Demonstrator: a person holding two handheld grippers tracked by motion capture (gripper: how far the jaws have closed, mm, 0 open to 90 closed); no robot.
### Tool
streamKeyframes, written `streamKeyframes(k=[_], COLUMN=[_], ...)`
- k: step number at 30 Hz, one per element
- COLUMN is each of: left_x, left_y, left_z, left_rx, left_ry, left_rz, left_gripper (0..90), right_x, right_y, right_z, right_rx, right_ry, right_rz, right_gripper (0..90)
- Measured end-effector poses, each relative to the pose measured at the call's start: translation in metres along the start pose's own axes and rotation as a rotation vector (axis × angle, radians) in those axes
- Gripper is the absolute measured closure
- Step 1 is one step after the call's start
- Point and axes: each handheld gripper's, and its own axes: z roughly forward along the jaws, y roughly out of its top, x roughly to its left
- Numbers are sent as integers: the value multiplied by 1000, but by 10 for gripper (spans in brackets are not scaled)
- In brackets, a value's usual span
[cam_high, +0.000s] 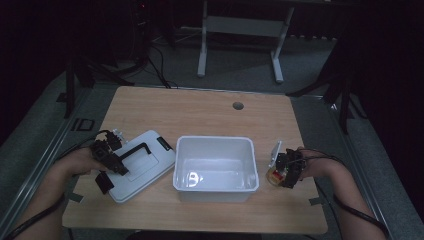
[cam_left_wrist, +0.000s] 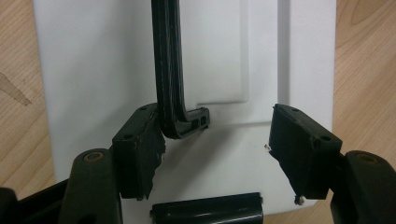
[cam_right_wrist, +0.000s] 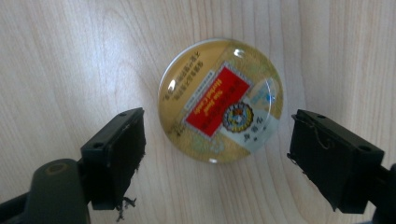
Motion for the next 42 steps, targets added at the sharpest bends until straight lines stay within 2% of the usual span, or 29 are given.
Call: streamKeyframes(k=[6, 10, 17, 22, 29, 36, 42], left_x=[0, -1, -1, -1, 0, 0, -1], left_y=[-1, -1, 0, 0, -1, -1, 0], left_z=[0, 1, 2, 2, 1, 1, -1], left_rx=[-2, 1, 6, 2, 5, 5, 1], left_ry=[1, 3, 2, 0, 3, 7, 8], left_rz=[-1, 0, 6, 6, 6, 4, 7], left_gripper=[346, 346, 345, 346, 345, 345, 346], right_x=[-2, -2, -4, -4, -3, 0, 3], right_y=[6, 9, 13, 14, 13, 10, 9], right_z=[9, 16, 25, 27, 11, -7, -25], right_rx=[3, 18, 43, 51, 44, 42, 55], right_ry=[-2, 17, 9, 5, 12, -7, -1], right_rz=[1, -4, -5, -23, -23, -22, 1], right_gripper=[171, 162, 184, 198, 205, 206, 206])
